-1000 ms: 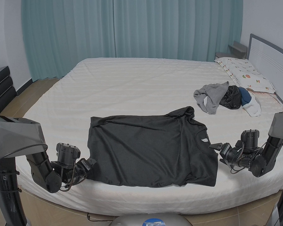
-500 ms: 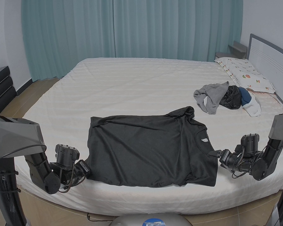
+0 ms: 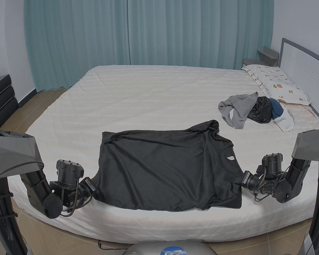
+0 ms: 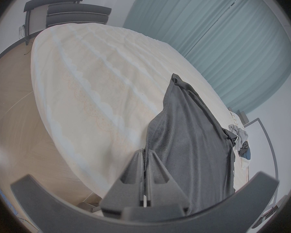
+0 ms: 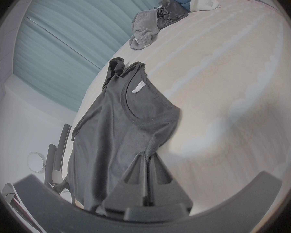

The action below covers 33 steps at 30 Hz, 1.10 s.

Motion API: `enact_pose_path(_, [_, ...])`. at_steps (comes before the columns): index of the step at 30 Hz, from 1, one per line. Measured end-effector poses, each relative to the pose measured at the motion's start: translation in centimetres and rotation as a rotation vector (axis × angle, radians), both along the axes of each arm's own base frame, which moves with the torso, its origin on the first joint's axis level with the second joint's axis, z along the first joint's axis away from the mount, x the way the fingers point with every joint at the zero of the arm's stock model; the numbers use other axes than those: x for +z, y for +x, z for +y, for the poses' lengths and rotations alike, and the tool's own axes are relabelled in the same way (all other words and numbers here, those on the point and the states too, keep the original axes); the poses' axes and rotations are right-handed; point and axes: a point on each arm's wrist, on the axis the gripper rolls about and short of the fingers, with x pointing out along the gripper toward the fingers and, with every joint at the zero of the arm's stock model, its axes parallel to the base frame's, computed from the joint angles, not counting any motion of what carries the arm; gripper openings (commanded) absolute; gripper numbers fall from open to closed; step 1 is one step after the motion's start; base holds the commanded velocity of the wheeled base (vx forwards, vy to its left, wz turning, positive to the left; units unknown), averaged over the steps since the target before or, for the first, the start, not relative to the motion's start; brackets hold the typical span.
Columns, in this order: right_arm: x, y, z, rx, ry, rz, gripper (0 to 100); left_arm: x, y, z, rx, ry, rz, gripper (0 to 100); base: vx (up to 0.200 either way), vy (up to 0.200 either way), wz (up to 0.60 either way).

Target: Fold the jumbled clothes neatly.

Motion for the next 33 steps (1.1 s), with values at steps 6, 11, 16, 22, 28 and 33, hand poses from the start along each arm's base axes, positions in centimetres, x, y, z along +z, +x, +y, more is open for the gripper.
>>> enact_pose_path(6, [1.0,2.0,-0.3,-0.03,0.016,-0.074,0,0.2,0.3,0.4,0.014,-0.002,-0.011,0,0.0,0.0,0.0])
enact_pose_path(11, [2.7,4.0,-0.3,-0.043,0.029,-0.157,0,0.4,0.4,0.5,0.021,-0.004,-0.026,0,0.0,0.0,0.0])
enact_pose_path(16, [4.1,6.2,-0.1,-0.045,0.036,-0.198,0,0.9,0.9,0.6,0.031,-0.014,-0.092,0,0.0,0.0,0.0])
enact_pose_path(22, [5.1,9.2,0.3,-0.05,0.041,-0.228,0,1.3,1.4,0.9,0.05,-0.023,-0.153,0,0.0,0.0,0.0])
enact_pose_path(28, [5.1,12.7,1.1,-0.069,0.032,-0.26,0,1.2,1.7,1.3,0.068,-0.024,-0.17,0,0.0,0.0,0.0])
enact_pose_path(33, [3.6,14.8,2.1,-0.086,0.015,-0.271,100,0.9,2.0,1.5,0.076,-0.024,-0.18,0,0.0,0.0,0.0])
